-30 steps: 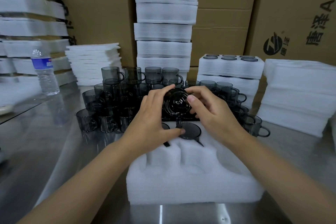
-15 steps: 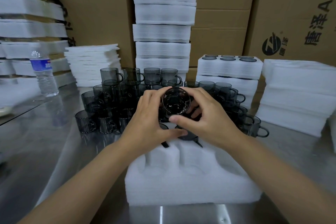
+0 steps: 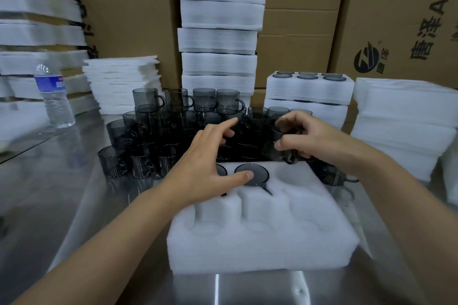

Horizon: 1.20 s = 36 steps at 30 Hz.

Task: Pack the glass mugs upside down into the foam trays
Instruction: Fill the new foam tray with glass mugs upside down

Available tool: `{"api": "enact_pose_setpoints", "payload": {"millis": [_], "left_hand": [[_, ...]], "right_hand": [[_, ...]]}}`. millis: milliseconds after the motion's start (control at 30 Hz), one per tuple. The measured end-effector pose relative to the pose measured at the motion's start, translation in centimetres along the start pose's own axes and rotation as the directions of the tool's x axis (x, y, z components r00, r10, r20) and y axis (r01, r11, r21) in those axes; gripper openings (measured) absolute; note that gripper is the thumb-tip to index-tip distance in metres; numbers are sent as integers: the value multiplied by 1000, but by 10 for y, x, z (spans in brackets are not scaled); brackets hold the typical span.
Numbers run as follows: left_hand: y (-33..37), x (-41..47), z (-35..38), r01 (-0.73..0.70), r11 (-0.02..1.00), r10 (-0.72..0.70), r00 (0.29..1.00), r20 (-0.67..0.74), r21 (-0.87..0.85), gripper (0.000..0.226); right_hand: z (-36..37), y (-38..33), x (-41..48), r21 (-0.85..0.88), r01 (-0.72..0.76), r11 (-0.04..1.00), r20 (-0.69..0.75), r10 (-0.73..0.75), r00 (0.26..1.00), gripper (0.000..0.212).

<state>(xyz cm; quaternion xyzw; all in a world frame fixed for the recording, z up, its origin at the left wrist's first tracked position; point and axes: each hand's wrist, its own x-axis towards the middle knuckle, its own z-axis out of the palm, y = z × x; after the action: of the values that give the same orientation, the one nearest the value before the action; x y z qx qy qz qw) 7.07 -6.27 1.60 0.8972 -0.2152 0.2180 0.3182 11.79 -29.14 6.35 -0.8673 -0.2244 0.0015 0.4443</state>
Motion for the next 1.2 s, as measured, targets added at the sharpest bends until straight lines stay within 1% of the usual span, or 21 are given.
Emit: {"api": "enact_pose_setpoints", "payload": {"millis": [100, 233, 367, 500, 633, 733, 800, 867, 933, 1033, 1067, 1100, 1167, 1200], "left_hand": [[0, 0, 0, 10, 999, -10, 1000, 13, 31, 69], [-1, 1, -1, 16, 999, -17, 1000, 20, 52, 56], [0, 1, -1, 14, 998, -15, 1000, 21, 67, 51], [1, 1, -2, 12, 997, -13, 1000, 20, 74, 49], [1, 2, -2, 17, 998, -19, 1000, 22, 67, 46], [0, 2, -1, 14, 997, -16, 1000, 23, 72, 45], [0, 2, -1, 11, 997, -13, 1000, 24, 76, 44], [-1, 2, -1, 7, 997, -9, 1000, 23, 76, 44], [-1, 2, -1, 5, 997, -7, 1000, 24, 74, 44], [-2, 3, 0, 6, 997, -8, 1000, 24, 77, 43], [-2, 3, 0, 7, 997, -9, 1000, 23, 79, 43], [-2, 3, 0, 7, 997, -9, 1000, 23, 80, 42], [-2, 3, 0, 10, 997, -12, 1000, 25, 79, 41], [-2, 3, 0, 12, 997, -14, 1000, 27, 78, 41]], "right_hand": [[-11, 1, -4, -88, -43, 995, 144, 56, 988, 55], [-20, 3, -7, -152, -50, 987, 302, 94, 949, 47], [-26, 8, -7, -153, -63, 986, 343, 113, 932, 47], [-25, 9, -8, -176, -84, 981, 347, 141, 927, 48], [-19, 7, -9, -240, -106, 965, 365, 191, 911, 44], [-18, 6, -9, -268, -95, 959, 372, 194, 908, 43], [-13, 3, -8, -237, -79, 968, 307, 151, 940, 50], [-2, 0, -6, -200, -33, 979, 173, 68, 983, 60], [11, 1, -1, -217, 16, 976, 84, 2, 996, 65], [21, 6, 3, -282, 7, 959, 76, 15, 997, 73], [21, 7, 3, -303, -4, 953, 84, 31, 996, 71], [22, 9, 2, -328, -9, 945, 100, 44, 994, 65], [24, 13, 1, -412, 12, 911, 159, 58, 986, 46], [26, 15, 0, -458, 31, 889, 186, 61, 981, 40]]}}
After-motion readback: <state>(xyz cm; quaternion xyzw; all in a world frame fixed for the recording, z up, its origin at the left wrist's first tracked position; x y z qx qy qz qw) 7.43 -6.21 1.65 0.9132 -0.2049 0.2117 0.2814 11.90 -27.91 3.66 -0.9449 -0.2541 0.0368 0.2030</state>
